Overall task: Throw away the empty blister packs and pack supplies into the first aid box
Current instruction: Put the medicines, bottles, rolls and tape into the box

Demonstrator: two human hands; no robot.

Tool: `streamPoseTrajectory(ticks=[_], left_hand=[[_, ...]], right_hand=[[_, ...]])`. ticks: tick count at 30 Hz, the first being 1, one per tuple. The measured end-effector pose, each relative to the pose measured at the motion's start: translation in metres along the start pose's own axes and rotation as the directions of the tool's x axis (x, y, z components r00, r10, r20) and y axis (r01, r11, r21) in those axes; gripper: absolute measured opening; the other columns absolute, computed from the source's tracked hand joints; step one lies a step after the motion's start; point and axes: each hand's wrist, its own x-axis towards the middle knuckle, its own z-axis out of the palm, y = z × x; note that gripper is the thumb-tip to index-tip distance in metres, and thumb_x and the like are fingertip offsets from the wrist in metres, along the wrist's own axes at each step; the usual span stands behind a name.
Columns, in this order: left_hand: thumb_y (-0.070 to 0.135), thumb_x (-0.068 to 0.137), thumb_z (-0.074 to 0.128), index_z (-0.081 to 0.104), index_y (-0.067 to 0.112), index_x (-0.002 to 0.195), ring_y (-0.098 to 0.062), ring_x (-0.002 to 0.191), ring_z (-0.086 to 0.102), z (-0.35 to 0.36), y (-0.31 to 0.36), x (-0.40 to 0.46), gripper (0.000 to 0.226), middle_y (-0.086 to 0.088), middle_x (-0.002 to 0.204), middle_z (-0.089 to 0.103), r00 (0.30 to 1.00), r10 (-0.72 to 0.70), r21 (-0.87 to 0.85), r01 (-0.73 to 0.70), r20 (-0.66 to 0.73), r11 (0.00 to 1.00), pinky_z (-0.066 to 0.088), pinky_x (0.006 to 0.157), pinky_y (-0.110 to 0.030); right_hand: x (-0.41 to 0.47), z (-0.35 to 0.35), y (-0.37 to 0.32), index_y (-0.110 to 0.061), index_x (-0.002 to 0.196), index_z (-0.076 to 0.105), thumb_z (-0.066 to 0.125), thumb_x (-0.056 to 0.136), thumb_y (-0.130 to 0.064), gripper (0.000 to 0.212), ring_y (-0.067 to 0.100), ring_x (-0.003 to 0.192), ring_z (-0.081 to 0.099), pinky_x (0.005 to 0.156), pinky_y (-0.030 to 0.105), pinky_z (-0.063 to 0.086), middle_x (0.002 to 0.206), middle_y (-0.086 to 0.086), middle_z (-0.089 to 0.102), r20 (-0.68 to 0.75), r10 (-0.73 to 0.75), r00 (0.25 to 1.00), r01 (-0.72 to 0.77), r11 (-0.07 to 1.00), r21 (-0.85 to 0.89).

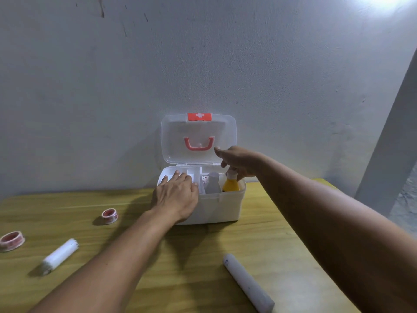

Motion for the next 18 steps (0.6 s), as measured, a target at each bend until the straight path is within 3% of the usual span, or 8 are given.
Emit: streamPoseTrajectory(ticks=[4, 8, 11, 15, 18], left_hand=[[0.031, 0.1, 0.019, 0.053, 0.007, 0.116, -0.021, 0.139, 0.033, -0.003, 0.002, -0.001, 0.044, -0.007, 0.136, 0.052, 1.0, 0.006, 0.015, -0.006, 0.007, 1.0, 0.027, 0.11, -0.042], [0.03, 0.099, 0.02, 0.053, 0.005, 0.113, -0.022, 0.136, 0.036, -0.002, 0.001, -0.001, 0.043, -0.008, 0.131, 0.054, 1.0, 0.014, 0.012, -0.014, 0.008, 1.0, 0.028, 0.11, -0.042], [0.031, 0.099, 0.021, 0.054, 0.007, 0.106, -0.023, 0.135, 0.037, 0.0, -0.002, 0.001, 0.041, -0.008, 0.125, 0.056, 0.999, 0.036, 0.011, -0.036, -0.013, 0.999, 0.027, 0.111, -0.043], [0.036, 0.097, 0.027, 0.058, 0.009, 0.112, -0.025, 0.141, 0.034, 0.006, -0.002, -0.005, 0.044, -0.007, 0.134, 0.056, 0.98, 0.097, -0.007, -0.1, -0.175, 0.995, 0.022, 0.115, -0.048], [0.036, 0.088, 0.03, 0.063, 0.003, 0.109, -0.032, 0.131, 0.049, 0.014, 0.008, -0.018, 0.051, -0.015, 0.127, 0.064, 0.916, 0.191, 0.022, -0.196, -0.353, 0.98, 0.032, 0.11, -0.05]], right_hand=[[0.004, 0.003, 0.001, -0.001, 0.139, 0.036, 0.032, 0.097, -0.052, 0.066, 0.038, 0.117, 0.055, 0.098, 0.05, 0.047, 0.136, 0.023, 0.048, 0.053, 0.003, 0.999, -0.004, 1.0, 0.011], [0.01, 0.0, 0.01, 0.0, 0.136, 0.036, 0.036, 0.096, -0.053, 0.067, 0.033, 0.096, 0.066, 0.089, 0.044, 0.053, 0.116, 0.025, 0.058, 0.068, -0.017, 0.998, 0.007, 0.99, 0.144], [0.004, -0.009, 0.016, 0.005, 0.131, 0.04, 0.038, 0.098, -0.047, 0.062, 0.037, 0.1, 0.063, 0.086, 0.044, 0.053, 0.117, 0.029, 0.057, 0.014, -0.071, 0.997, 0.067, 0.977, 0.203], [-0.019, -0.037, 0.033, 0.007, 0.116, 0.055, 0.047, 0.098, -0.022, 0.035, 0.037, 0.085, 0.068, 0.079, 0.048, 0.058, 0.104, 0.027, 0.065, -0.19, -0.121, 0.974, 0.149, 0.979, 0.14], [-0.038, -0.058, 0.06, 0.004, 0.107, 0.062, 0.048, 0.094, -0.01, 0.023, 0.031, 0.077, 0.07, 0.073, 0.044, 0.058, 0.095, 0.02, 0.069, -0.235, -0.077, 0.969, 0.066, 0.996, -0.053]])
